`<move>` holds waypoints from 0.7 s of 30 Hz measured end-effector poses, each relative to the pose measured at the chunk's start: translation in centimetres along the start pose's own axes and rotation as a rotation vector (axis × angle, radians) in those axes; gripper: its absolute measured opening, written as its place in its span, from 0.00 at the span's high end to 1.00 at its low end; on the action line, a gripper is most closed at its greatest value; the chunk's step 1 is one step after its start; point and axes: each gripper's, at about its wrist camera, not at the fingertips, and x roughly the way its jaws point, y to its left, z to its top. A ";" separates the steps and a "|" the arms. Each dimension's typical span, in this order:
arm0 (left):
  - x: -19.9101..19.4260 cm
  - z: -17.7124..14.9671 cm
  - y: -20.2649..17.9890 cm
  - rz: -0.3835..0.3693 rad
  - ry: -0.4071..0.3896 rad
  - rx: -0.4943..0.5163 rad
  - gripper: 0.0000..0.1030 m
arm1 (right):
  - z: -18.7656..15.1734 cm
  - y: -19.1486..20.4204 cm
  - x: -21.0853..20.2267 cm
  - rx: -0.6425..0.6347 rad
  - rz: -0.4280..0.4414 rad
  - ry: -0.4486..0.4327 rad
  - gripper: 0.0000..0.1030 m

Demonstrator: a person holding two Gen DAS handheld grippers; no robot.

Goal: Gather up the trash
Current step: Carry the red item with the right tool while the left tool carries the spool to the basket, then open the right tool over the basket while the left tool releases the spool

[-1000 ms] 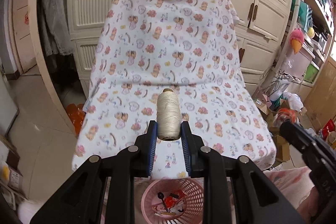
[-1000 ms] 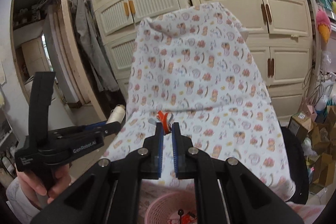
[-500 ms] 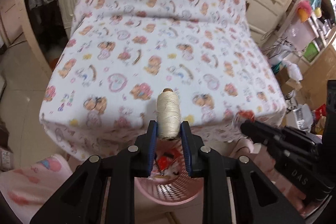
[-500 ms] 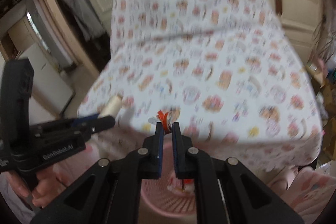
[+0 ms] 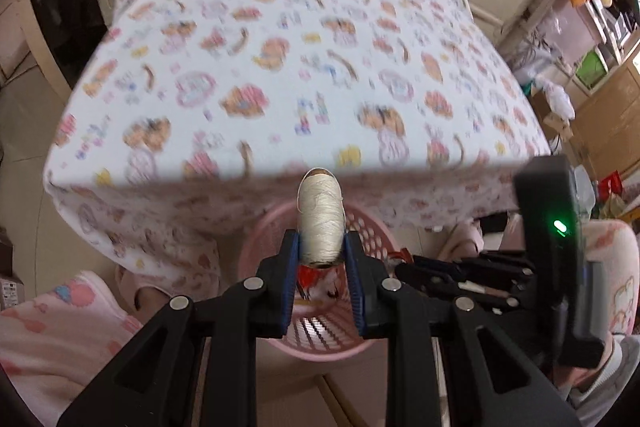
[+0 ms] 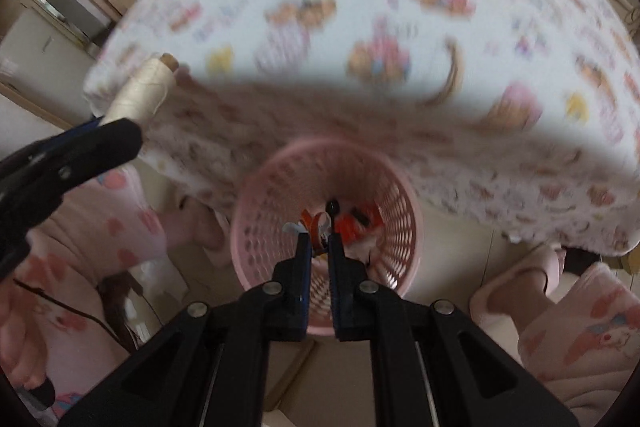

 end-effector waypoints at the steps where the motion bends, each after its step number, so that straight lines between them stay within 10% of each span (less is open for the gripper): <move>1: 0.3 -0.2 -0.2 -0.001 0.014 0.006 0.79 | -0.1 -0.3 0.7 0.013 -0.009 0.022 0.92; 9: 5.5 -2.4 0.2 -0.020 0.235 -0.007 0.79 | -1.1 -3.0 5.6 0.120 -0.029 0.152 0.92; 13: 9.3 -3.8 0.9 0.005 0.371 -0.028 0.79 | -1.3 -3.9 7.0 0.190 -0.003 0.194 0.73; 21: 14.6 -5.9 2.2 0.057 0.506 -0.043 0.79 | -1.5 -5.3 6.6 0.288 0.014 0.205 0.66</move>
